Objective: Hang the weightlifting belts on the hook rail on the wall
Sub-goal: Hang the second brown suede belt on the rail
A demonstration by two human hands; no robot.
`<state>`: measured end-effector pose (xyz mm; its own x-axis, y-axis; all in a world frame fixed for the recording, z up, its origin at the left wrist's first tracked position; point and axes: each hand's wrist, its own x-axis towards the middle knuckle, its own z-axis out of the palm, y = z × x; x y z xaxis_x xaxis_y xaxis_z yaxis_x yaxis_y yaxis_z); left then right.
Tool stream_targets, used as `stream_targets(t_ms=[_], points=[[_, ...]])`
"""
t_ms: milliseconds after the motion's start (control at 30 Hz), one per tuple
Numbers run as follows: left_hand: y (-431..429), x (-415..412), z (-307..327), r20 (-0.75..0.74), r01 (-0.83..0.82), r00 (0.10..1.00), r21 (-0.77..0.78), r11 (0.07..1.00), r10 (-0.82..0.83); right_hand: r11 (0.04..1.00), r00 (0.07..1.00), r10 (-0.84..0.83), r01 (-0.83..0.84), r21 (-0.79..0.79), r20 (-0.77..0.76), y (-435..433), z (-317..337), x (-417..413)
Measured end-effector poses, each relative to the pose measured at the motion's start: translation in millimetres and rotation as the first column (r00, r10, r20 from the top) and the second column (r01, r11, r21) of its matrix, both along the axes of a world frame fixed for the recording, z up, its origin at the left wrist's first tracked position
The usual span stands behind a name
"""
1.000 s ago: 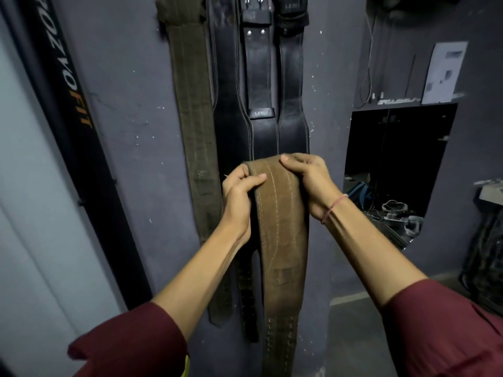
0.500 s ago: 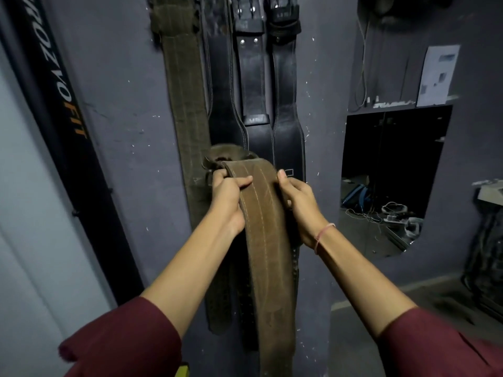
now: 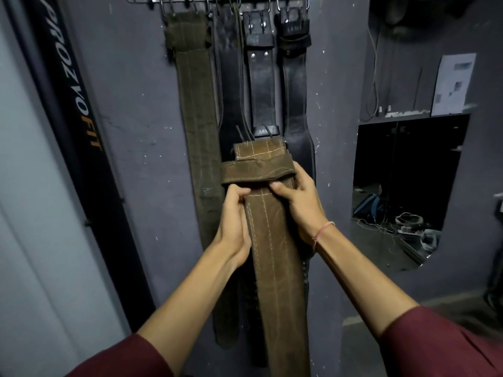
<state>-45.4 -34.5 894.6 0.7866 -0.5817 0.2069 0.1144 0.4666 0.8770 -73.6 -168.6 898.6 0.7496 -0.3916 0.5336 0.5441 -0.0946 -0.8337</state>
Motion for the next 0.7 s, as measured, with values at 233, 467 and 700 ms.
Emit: stream_targets(t_ms=[233,467,700], points=[[-9,14,33,-0.067,-0.245,0.969,-0.097,0.965,0.240,0.998,1.000,-0.007,0.008,-0.061,0.025,-10,3,3],[-18,39,45,0.032,-0.433,0.899,-0.101,0.896,0.438,0.987,0.994,0.112,-0.113,-0.117,-0.015,-14,11,15],[-19,50,42,0.262,-0.495,0.818,-0.131,0.859,0.512,0.984,0.986,0.166,-0.168,0.061,0.033,-20,22,36]])
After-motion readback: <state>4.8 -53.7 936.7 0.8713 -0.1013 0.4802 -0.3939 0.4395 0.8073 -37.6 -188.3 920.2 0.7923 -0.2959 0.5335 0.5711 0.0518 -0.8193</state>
